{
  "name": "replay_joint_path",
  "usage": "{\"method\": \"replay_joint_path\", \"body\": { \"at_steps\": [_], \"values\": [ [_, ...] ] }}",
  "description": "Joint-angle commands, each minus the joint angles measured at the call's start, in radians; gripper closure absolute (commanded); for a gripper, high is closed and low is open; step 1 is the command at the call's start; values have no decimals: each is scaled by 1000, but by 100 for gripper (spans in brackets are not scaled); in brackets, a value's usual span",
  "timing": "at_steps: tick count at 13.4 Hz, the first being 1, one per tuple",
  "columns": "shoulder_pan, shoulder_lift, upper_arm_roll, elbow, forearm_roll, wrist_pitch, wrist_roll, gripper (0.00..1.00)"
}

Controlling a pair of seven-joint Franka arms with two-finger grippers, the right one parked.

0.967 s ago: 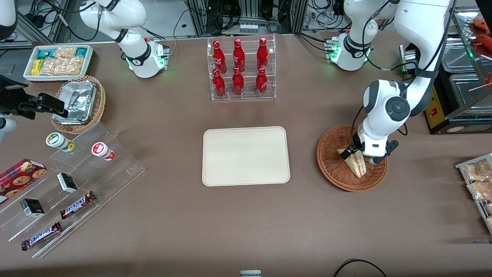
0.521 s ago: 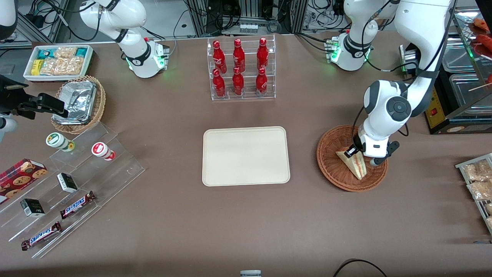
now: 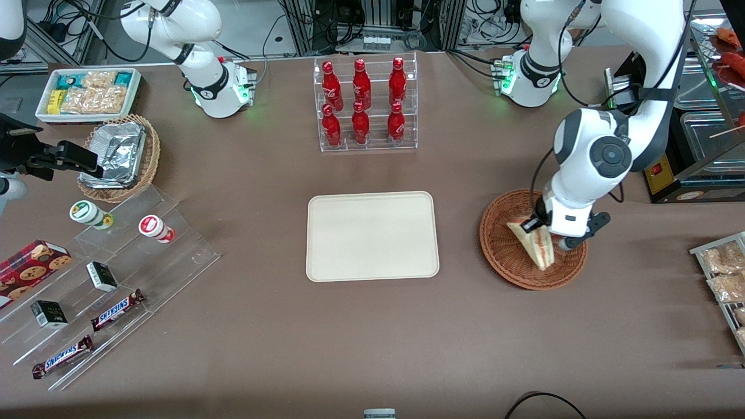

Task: Place sandwich from basket to tray
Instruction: 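Lift the sandwich and carry it over the cream tray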

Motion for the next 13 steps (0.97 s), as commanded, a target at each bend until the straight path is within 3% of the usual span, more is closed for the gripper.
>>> {"method": "replay_joint_path", "body": {
  "at_steps": [1, 8, 13],
  "values": [
    [-104, 92, 4, 172, 11, -126, 2, 100],
    [-379, 313, 7, 402, 17, -151, -47, 100],
    [-518, 529, 7, 665, 88, -242, -199, 100]
  ]
}}
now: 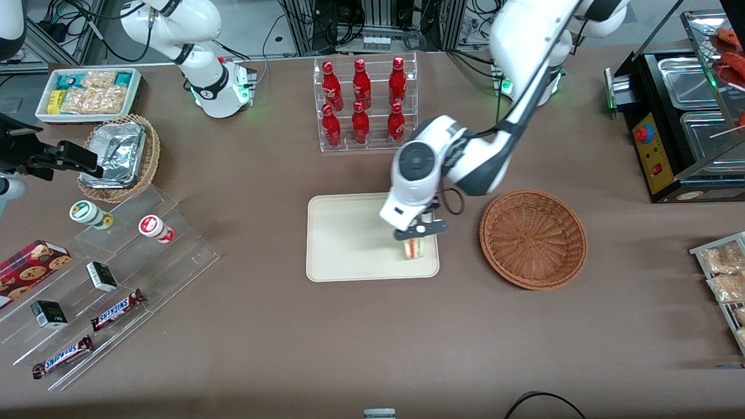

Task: Place sandwich from basket to tray
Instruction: 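Lift the sandwich and carry it over the cream tray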

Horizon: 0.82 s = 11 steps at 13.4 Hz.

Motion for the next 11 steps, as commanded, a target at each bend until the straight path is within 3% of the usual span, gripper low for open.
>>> {"method": "replay_joint_path", "body": {
  "at_steps": [1, 11],
  "values": [
    [-68, 141, 13, 195, 34, -67, -98, 100],
    [-110, 227, 10, 273, 23, 0, -181, 100]
  ]
}}
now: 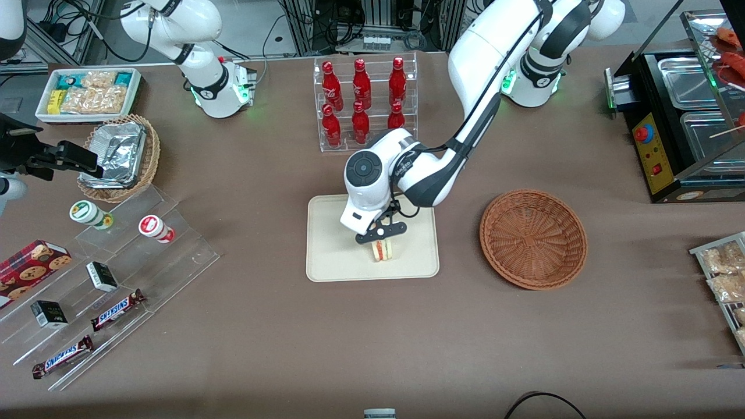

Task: Place sandwich from basket to tray
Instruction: 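Lower the sandwich onto the tray and open the left gripper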

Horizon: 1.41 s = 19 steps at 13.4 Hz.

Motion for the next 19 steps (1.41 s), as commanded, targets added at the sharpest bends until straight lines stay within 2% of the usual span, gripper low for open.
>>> {"method": "replay_joint_path", "body": {
  "at_steps": [1, 4, 5, 6, 7, 12, 17, 19],
  "values": [
    [-18, 36, 8, 36, 1, 20, -29, 100],
    [-18, 45, 8, 34, 1, 49, -27, 100],
    [-18, 48, 8, 34, 1, 51, -23, 91],
    [-17, 50, 8, 34, 0, 51, -17, 32],
    [-17, 47, 8, 33, 1, 51, -12, 0],
    [-11, 6, 8, 48, 0, 23, -10, 0],
    [-7, -99, 8, 48, 1, -78, -7, 0],
    [9, -142, 10, 48, 1, -122, 47, 0]
  ]
}}
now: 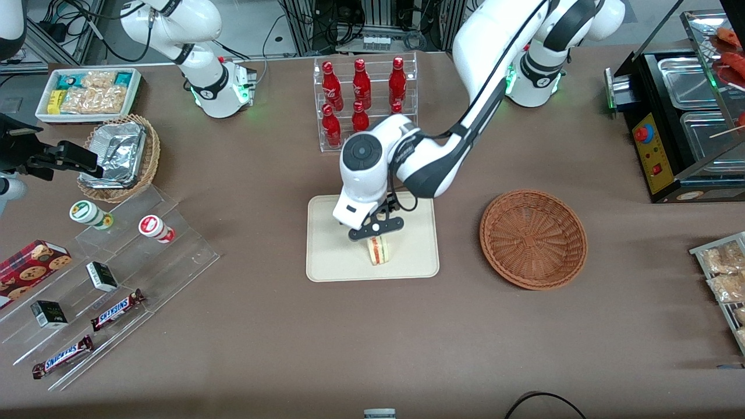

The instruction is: Place sandwich from basket to tray

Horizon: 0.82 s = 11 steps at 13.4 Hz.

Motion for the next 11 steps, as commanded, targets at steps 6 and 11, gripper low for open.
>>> {"method": "replay_joint_path", "body": {
  "at_steps": [6, 11],
  "values": [
    [103, -130, 16, -40, 15, -213, 182, 0],
    [249, -300, 14, -257, 0, -197, 421, 0]
  ]
}}
